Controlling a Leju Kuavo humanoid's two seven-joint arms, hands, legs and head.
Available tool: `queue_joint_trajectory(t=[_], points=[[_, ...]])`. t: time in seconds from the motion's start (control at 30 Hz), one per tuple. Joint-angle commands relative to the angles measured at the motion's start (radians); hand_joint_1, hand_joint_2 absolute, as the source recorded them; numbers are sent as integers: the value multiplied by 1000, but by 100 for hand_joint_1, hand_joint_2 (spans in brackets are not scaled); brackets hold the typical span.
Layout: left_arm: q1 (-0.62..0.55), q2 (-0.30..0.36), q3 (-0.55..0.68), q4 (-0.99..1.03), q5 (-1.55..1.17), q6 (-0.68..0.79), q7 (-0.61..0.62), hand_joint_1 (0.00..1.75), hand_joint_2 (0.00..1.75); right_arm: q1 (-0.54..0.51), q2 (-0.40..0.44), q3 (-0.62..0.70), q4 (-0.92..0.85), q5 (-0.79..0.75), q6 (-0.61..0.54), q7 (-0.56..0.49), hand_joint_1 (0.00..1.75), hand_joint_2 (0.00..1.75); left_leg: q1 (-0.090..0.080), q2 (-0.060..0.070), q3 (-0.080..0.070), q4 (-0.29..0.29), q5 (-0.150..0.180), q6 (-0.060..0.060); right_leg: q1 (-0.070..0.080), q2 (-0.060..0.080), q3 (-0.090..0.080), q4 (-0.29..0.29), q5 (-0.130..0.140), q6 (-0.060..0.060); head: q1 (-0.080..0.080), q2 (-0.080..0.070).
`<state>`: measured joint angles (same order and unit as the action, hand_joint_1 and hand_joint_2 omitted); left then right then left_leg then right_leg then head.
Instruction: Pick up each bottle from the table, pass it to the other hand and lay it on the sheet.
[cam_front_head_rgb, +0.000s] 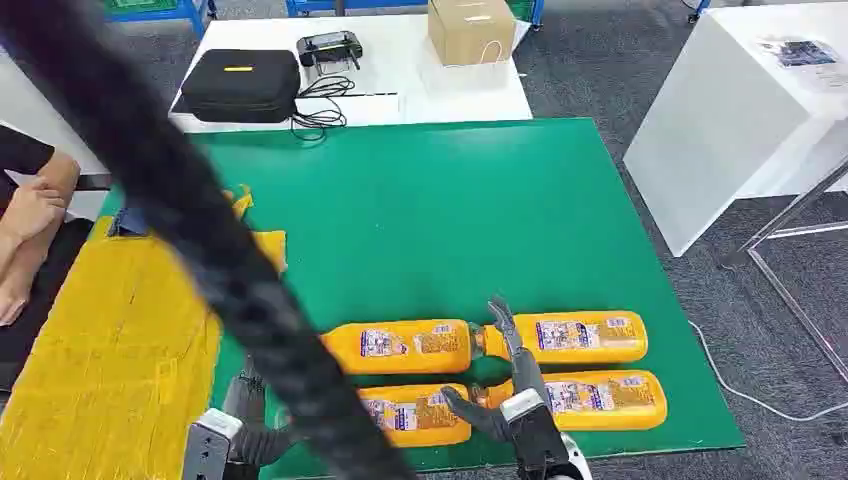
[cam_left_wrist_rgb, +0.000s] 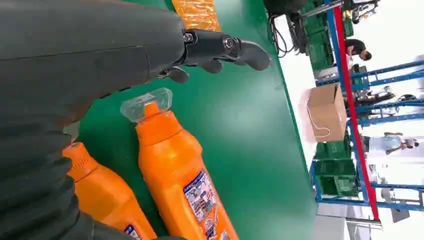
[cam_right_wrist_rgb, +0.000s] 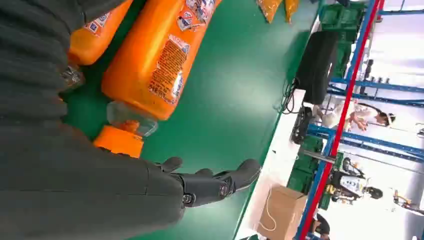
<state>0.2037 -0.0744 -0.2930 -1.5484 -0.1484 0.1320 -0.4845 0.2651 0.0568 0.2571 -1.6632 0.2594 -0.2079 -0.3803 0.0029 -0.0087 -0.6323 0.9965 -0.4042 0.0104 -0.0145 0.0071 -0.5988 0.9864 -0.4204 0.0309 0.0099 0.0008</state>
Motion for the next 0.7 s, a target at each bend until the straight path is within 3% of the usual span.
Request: queue_joint_trajectory(t=[0.03, 0.07, 0.1, 0.13, 0.17, 0.23, 0.27, 0.57, 0.6, 0.63, 0.67, 0.7], points=[[-67, 3, -26, -71, -70, 120, -125, 0, 175, -60, 19, 27, -39, -88, -22, -123, 0, 175, 1, 1, 4, -1, -2, 0, 1, 0, 5, -2, -1, -1, 0, 0], [-67, 3, -26, -71, -70, 120, -125, 0, 175, -60, 19, 27, -39, -88, -22, -123, 0, 175, 2, 1, 6, -1, -3, -1, 2, 0, 7, -3, -2, -1, 0, 0], [-67, 3, -26, -71, -70, 120, -125, 0, 175, -60, 19, 27, -39, -88, -22, -123, 0, 0, 1, 1, 5, -1, -2, 0, 1, 0, 5, -2, -1, -1, 0, 0], [-83, 22, -66, -125, -53, 246, -214, 0, 175, -80, 30, 38, -17, -86, -29, -248, 0, 0, 1, 1, 3, -1, -1, 0, 1, 0, 4, -2, -1, -1, 0, 0], [-83, 22, -66, -125, -53, 246, -214, 0, 175, -80, 30, 38, -17, -86, -29, -248, 0, 0, 3, 2, 9, 0, -4, -1, 3, 0, 11, -3, -3, -2, 0, 0], [-83, 22, -66, -125, -53, 246, -214, 0, 175, -80, 30, 38, -17, -86, -29, -248, 0, 0, 2, 1, 7, 0, -3, -1, 2, 0, 9, -3, -2, -1, 0, 0], [-109, 24, -75, -100, -44, 316, -214, 0, 175, -110, 43, 55, -23, -74, -41, -295, 0, 0, 0, 1, 2, -1, -1, 0, 1, 0, 3, -1, 0, -1, 0, 0], [-132, 17, -72, -89, -43, 318, -207, 0, 175, -136, 53, 70, -31, -58, -52, -258, 0, 0, 2, 1, 7, 0, -3, -1, 2, 0, 8, -3, -2, -1, 0, 0], [-132, 17, -72, -89, -43, 318, -207, 0, 175, -136, 53, 70, -31, -58, -52, -258, 0, 175, 1, 1, 4, -1, -1, 0, 1, 0, 5, -2, -1, -1, 0, 0], [-154, 15, -74, -96, -47, 309, -189, 19, 175, -158, 59, 86, -41, -43, -64, -222, 3, 175, 2, 1, 7, 0, -3, -1, 2, 0, 8, -2, -2, -1, 0, 0], [-154, 15, -74, -96, -47, 309, -189, 73, 175, -158, 59, 86, -41, -43, -64, -222, 87, 175, 1, 1, 5, -1, -2, 0, 1, 0, 6, -2, -1, -1, 0, 0], [-154, 15, -74, -96, -47, 309, -189, 175, 175, -158, 59, 86, -41, -43, -64, -222, 159, 175, 2, 1, 7, 0, -3, -1, 2, 0, 8, -3, -2, -1, 0, 0]])
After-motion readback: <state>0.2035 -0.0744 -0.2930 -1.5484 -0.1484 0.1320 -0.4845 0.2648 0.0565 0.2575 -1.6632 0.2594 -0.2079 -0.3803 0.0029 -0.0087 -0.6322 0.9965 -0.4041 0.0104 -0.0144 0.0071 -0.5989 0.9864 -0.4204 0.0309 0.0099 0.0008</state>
